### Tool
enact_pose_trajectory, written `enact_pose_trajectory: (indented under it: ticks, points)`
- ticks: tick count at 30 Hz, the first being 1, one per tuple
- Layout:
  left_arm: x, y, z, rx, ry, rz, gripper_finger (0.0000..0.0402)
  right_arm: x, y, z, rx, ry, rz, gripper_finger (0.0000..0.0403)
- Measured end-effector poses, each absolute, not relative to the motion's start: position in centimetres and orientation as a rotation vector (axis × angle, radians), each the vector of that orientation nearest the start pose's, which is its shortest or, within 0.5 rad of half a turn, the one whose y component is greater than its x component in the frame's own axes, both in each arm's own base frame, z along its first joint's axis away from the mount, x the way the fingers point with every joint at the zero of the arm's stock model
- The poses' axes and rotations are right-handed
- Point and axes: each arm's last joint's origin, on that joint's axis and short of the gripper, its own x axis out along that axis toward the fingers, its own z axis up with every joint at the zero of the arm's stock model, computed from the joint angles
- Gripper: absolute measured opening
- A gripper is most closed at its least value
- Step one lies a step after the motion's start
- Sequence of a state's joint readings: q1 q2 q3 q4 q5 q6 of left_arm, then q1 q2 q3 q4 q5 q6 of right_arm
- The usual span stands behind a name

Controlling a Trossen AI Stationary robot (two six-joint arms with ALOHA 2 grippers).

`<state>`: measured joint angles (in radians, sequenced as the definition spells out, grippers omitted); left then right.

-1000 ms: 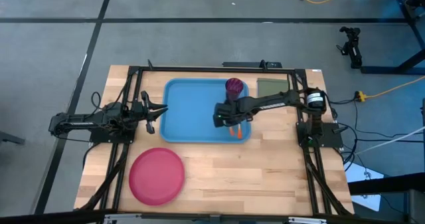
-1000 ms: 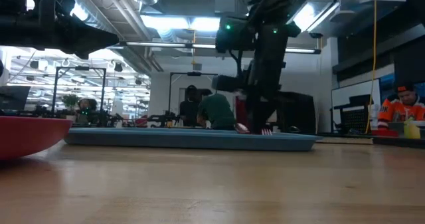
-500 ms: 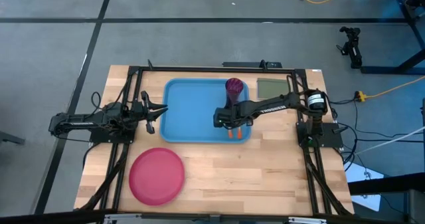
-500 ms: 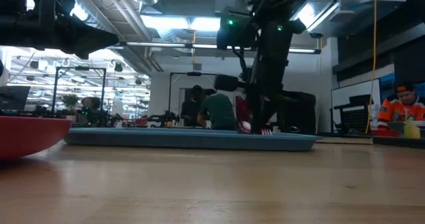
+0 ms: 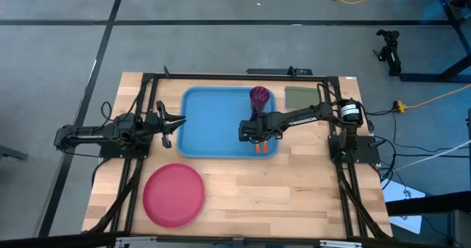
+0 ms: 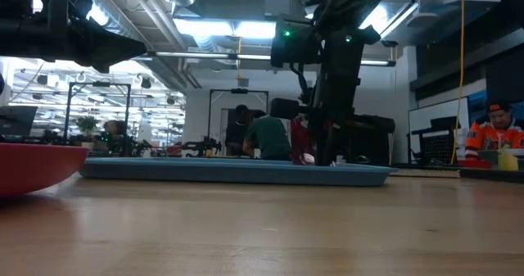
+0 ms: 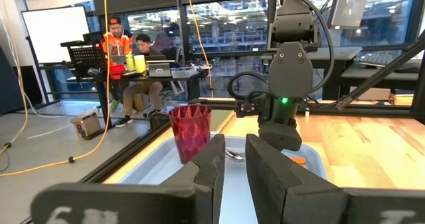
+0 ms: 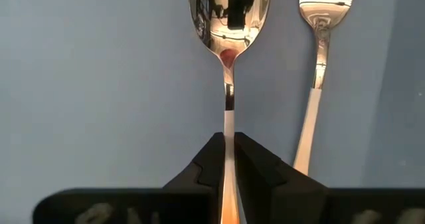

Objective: Pick and place plate/cup/fork/spoon on tray
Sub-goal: Put the orange spoon to the left of the orange fork on the blue tray

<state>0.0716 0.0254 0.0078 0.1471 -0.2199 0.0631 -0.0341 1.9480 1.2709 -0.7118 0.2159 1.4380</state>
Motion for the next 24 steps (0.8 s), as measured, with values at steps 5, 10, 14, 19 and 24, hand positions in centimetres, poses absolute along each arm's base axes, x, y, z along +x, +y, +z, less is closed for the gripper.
enact_pose_trajectory:
  ticks: [5,10,14,19,24]
  points:
    - [9.66,1.33,17.83,0.053,-0.121,0.295,0.0055,36.27,-1.86,14.78,1.055,0.962,-1.134,0.0038]
    - [9.66,1.33,17.83,0.053,-0.121,0.295,0.0055,36.14,-1.86,14.75,1.046,0.974,-1.141,0.0038]
    - [9.66,1.33,17.83,0.053,-0.121,0.295,0.0055,36.02,-1.92,14.76,1.030,0.968,-1.160,0.0038]
    - [9.66,1.33,17.83,0.053,-0.120,0.295,0.0055,36.27,-1.92,14.81,1.042,0.946,-1.144,0.0038]
    - [9.66,1.33,17.83,0.053,-0.121,0.295,0.0055,36.30,-1.91,14.82,1.048,0.943,-1.143,0.0038]
